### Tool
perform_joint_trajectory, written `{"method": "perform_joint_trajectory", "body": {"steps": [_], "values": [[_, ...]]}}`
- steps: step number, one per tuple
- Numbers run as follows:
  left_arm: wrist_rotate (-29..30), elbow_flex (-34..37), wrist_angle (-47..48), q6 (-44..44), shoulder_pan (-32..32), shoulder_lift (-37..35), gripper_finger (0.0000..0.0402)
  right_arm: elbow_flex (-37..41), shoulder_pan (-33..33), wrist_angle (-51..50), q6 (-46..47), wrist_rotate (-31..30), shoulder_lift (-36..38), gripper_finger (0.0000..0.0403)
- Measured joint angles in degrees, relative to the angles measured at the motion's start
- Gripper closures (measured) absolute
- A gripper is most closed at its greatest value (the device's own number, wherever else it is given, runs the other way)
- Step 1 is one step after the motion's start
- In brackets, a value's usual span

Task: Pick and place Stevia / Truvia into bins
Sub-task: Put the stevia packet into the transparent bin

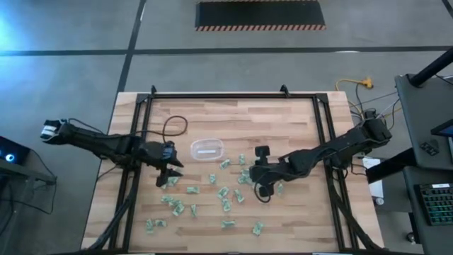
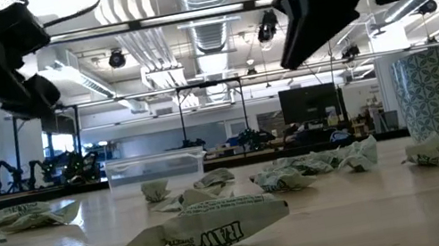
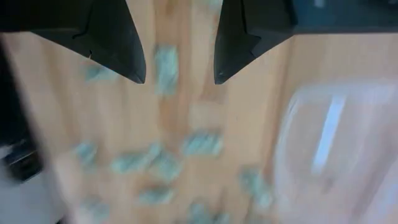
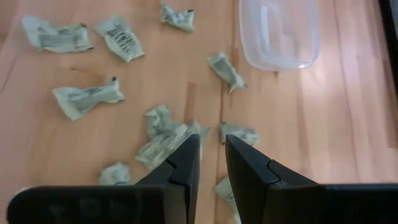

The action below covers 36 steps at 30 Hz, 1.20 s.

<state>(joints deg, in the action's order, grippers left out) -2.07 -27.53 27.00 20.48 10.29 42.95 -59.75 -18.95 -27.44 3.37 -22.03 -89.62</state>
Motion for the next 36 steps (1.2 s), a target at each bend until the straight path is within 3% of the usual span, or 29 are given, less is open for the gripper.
{"method": "perform_joint_trajectory", "body": {"steps": [4, 6, 18, 36], "values": [[6.15, -6.76, 16.18, 5.02, 1.57, 8.02, 0.0228, 2.88, -1.21, 2.96, 0.81, 0.03, 1.0, 0.0335], [7.44, -8.5, 19.4, 7.34, 1.81, 11.33, 0.0228, 3.59, -1.73, 5.29, 0.62, 0.02, 1.04, 0.0335], [9.47, -8.79, 18.39, 11.85, 1.79, 27.5, 0.0228, 4.68, -2.97, 10.05, -2.48, 0.03, 0.67, 0.0335], [10.6, -8.68, 15.49, 12.27, 1.72, 34.18, 0.0229, 5.97, -3.79, 9.92, -0.49, -0.01, 0.65, 0.0335]]}}
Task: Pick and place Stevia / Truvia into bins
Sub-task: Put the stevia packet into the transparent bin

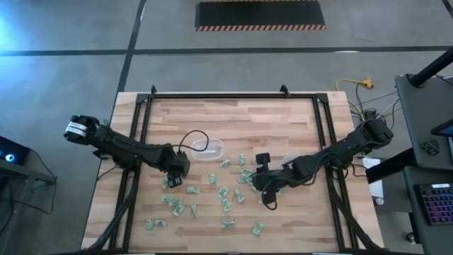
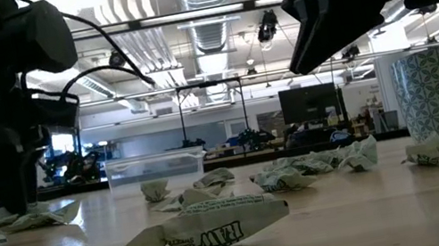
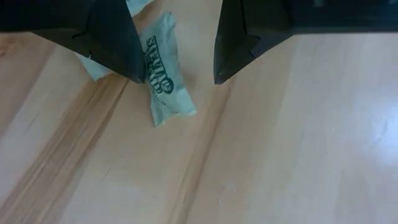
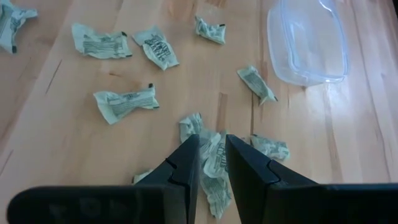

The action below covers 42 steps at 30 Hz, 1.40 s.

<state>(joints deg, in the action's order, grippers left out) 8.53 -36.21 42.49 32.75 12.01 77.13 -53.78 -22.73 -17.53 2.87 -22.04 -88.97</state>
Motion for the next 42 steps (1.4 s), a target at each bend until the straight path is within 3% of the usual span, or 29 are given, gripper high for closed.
{"method": "perform_joint_trajectory", "body": {"steps": [5, 13, 19, 24, 27, 31, 38, 42], "values": [[-0.76, 0.0, -0.21, 0.0, 0.0, 1.22, 0.0263, 0.0, -0.43, 0.12, 0.0, 0.0, 0.0, 0.0335], [-0.72, -0.94, 0.84, -0.09, 0.0, -1.92, 0.0393, 0.0, -0.67, 0.08, 0.15, -0.02, 0.0, 0.0335], [-0.7, -2.36, 1.97, -1.43, 0.04, -7.52, 0.0393, 0.0, -0.75, -0.07, 1.35, 0.97, 0.02, 0.0335], [-0.54, -2.47, 2.07, -3.62, 0.23, -12.79, 0.04, 0.0, -1.44, -0.73, 4.3, 11.71, 0.02, 0.0335], [-0.24, -2.45, 1.92, -6.02, 0.49, -16.02, 0.0401, -0.01, -2.44, -1.05, 6.17, 13.17, 0.04, 0.0335], [6.69, -1.96, -2.46, -10.69, 0.53, -19.28, 0.0401, -0.02, -3.29, -1.05, 7.38, 13.08, 0.04, 0.0335], [15.83, 1.14, -28.45, -30.32, -0.92, -13.0, 0.0401, -0.01, -3.27, 0.21, 7.89, 12.55, 0.02, 0.0335], [22.22, 0.94, -33.53, -34.48, -3.4, -6.65, 0.0401, 0.0, -3.29, 0.64, 6.93, 8.84, 0.0, 0.0335]]}}
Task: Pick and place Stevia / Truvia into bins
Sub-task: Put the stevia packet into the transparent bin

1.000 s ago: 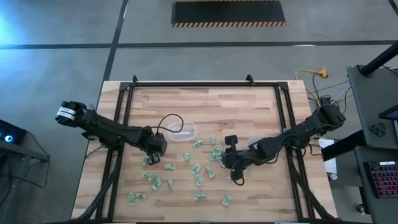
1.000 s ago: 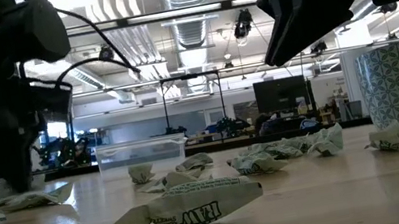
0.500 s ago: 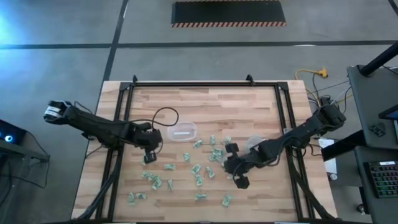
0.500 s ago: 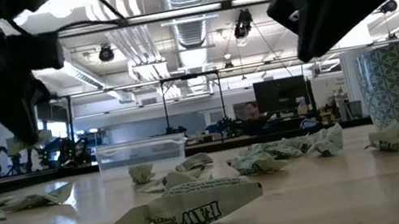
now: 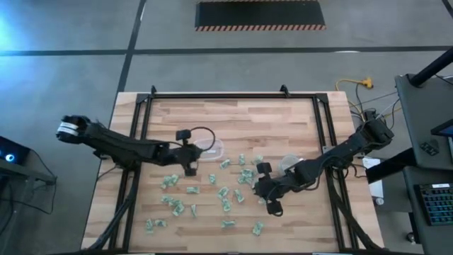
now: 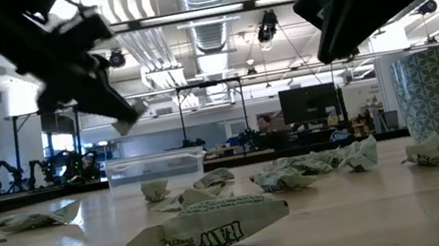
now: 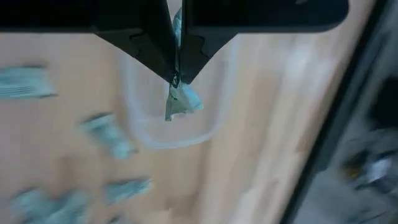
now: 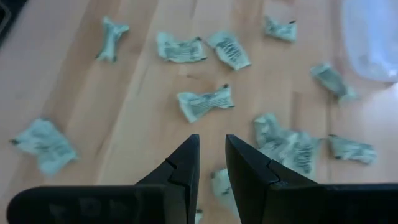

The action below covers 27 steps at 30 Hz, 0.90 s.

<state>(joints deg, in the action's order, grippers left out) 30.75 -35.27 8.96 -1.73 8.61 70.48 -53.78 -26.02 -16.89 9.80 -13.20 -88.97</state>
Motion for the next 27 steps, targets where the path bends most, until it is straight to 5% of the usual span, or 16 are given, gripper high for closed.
{"method": "perform_joint_trajectory", "body": {"steps": [9, 20, 27], "values": [[2.15, -1.48, 0.11, 0.73, -4.19, 5.06, 0.0389, 2.39, 2.42, 10.72, -7.21, -4.36, -0.01, 0.0335], [0.81, -1.75, 0.72, 1.61, -4.08, 1.14, 0.0247, 6.8, 15.69, 14.63, 0.2, -6.18, -0.03, 0.0335], [-3.39, -1.77, 0.74, 4.51, -3.89, -3.05, 0.0215, 6.09, 20.98, 14.44, 6.6, -0.68, -3.64, 0.0335]]}}
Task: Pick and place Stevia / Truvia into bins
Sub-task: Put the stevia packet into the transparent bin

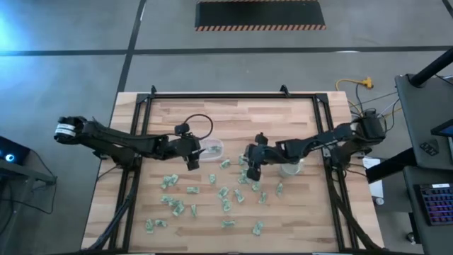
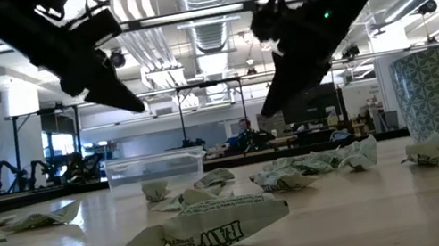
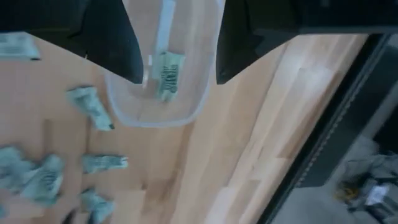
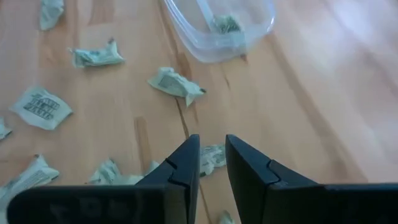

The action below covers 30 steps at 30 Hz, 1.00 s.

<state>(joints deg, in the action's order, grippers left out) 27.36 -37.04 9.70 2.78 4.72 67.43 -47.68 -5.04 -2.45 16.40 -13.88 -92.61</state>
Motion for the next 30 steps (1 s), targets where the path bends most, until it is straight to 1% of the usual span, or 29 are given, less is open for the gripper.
{"method": "perform_joint_trajectory", "body": {"steps": [3, 7, 11, 15, 20, 23, 27, 30], "values": [[-0.64, 0.0, 0.01, 0.05, 0.43, -1.68, 0.0214, -1.55, 0.61, -0.29, 0.08, 1.7, -2.91, 0.0335], [-0.7, 0.29, 0.35, 0.06, 1.13, -3.63, 0.0214, -4.08, 1.26, -0.37, -1.21, 1.98, -5.95, 0.0335], [-0.68, 0.85, 0.5, 0.07, 1.94, -4.76, 0.0214, -6.33, 1.84, -4.88, -4.23, 1.93, -8.25, 0.0331], [-0.66, 0.85, 0.46, 0.05, 2.5, -4.95, 0.0214, -8.37, 1.96, -8.63, -4.83, 2.19, -9.48, 0.0304], [-0.63, 0.85, 0.33, 0.02, 2.53, -4.91, 0.0214, -9.31, 2.23, -8.79, -4.86, 2.84, -11.1, 0.0255], [-0.53, 0.85, 0.41, 0.02, 2.55, -4.91, 0.0214, -9.31, 2.64, -9.03, -4.69, 3.19, -12.2, 0.0234], [-0.51, 0.85, 0.39, 0.02, 2.64, -4.91, 0.0214, -9.31, 3.39, -9.3, -4.57, 2.94, -12.62, 0.0225], [-0.51, 0.85, 0.38, 0.02, 2.62, -4.91, 0.0214, -9.31, 3.4, -9.76, -4.6, 2.84, -12.21, 0.0235]]}}
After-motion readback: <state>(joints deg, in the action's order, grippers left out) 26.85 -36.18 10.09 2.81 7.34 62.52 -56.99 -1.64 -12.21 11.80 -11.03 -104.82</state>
